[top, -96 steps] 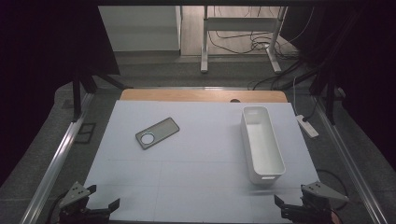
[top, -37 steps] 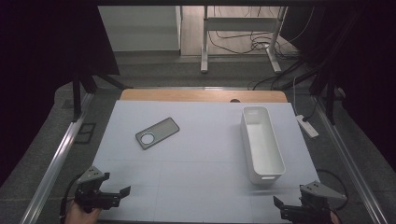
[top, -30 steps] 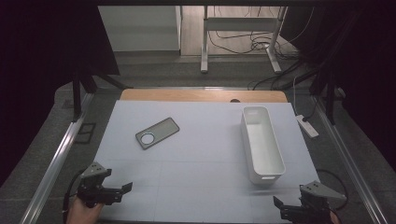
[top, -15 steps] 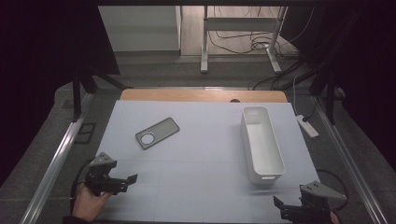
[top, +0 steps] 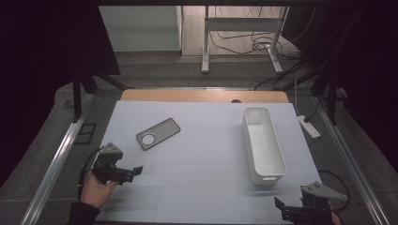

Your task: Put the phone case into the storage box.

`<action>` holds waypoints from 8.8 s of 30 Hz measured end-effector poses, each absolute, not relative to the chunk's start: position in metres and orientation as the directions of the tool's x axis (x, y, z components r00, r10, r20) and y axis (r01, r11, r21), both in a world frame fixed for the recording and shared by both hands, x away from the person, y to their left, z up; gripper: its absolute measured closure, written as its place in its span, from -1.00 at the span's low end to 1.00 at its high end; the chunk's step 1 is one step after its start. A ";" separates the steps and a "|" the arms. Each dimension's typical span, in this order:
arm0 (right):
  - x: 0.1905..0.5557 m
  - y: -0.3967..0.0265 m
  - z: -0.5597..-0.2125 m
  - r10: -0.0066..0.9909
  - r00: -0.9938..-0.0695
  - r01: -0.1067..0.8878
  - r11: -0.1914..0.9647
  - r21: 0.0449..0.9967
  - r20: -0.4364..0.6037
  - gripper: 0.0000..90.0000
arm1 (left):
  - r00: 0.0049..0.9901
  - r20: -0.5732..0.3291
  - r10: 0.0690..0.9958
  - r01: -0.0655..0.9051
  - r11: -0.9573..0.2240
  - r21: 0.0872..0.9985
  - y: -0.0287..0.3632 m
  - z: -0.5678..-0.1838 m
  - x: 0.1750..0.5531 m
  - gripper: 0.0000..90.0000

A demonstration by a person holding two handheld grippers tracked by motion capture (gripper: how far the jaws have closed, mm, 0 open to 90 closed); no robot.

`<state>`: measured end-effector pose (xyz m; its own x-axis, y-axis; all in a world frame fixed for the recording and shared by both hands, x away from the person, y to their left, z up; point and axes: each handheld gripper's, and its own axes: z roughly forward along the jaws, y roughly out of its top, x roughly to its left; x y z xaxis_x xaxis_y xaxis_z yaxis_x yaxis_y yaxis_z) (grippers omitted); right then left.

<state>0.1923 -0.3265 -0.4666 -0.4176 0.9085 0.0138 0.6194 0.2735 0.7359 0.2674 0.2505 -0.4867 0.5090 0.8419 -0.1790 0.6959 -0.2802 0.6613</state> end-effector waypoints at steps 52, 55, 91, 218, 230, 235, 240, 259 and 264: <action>0.194 -0.326 -0.467 0.903 -0.429 0.627 0.284 0.725 0.017 -1.00 | 0.551 -0.136 0.824 0.718 -0.384 0.581 0.217 -0.489 0.390 -1.00; 0.194 -0.326 -0.467 0.902 -0.430 0.628 0.285 0.725 0.018 -1.00 | 0.551 -0.132 0.824 0.719 -0.388 0.576 0.215 -0.490 0.395 -1.00; 0.193 -0.326 -0.467 0.901 -0.434 0.626 0.290 0.724 0.015 -1.00 | 0.555 -0.117 0.824 0.742 -0.427 0.517 0.187 -0.493 0.438 0.43; 0.195 -0.323 -0.468 0.903 -0.430 0.638 0.307 0.706 -0.004 -0.96 | 0.647 -0.181 0.741 0.715 -0.507 0.482 0.186 -0.522 0.310 0.98; 0.195 -0.323 -0.468 0.903 -0.431 0.636 0.306 0.708 -0.003 -0.96 | 0.628 -0.164 0.761 0.734 -0.510 0.448 0.190 -0.519 0.284 0.98; 0.195 -0.323 -0.468 0.903 -0.430 0.635 0.306 0.709 -0.004 -0.96 | 0.601 -0.147 0.785 0.751 -0.493 0.439 0.204 -0.519 0.276 0.98; 0.195 -0.323 -0.468 0.902 -0.431 0.634 0.308 0.709 -0.006 -0.96 | 0.578 -0.134 0.805 0.764 -0.476 0.436 0.217 -0.519 0.273 0.98; 0.194 -0.323 -0.468 0.902 -0.431 0.633 0.310 0.709 -0.011 -0.96 | 0.463 -0.091 0.881 0.808 -0.378 0.452 0.262 -0.522 0.276 0.98; 0.194 -0.323 -0.468 0.903 -0.430 0.632 0.308 0.711 -0.008 -0.96 | 0.482 -0.096 0.871 0.790 -0.384 0.479 0.257 -0.515 0.272 0.97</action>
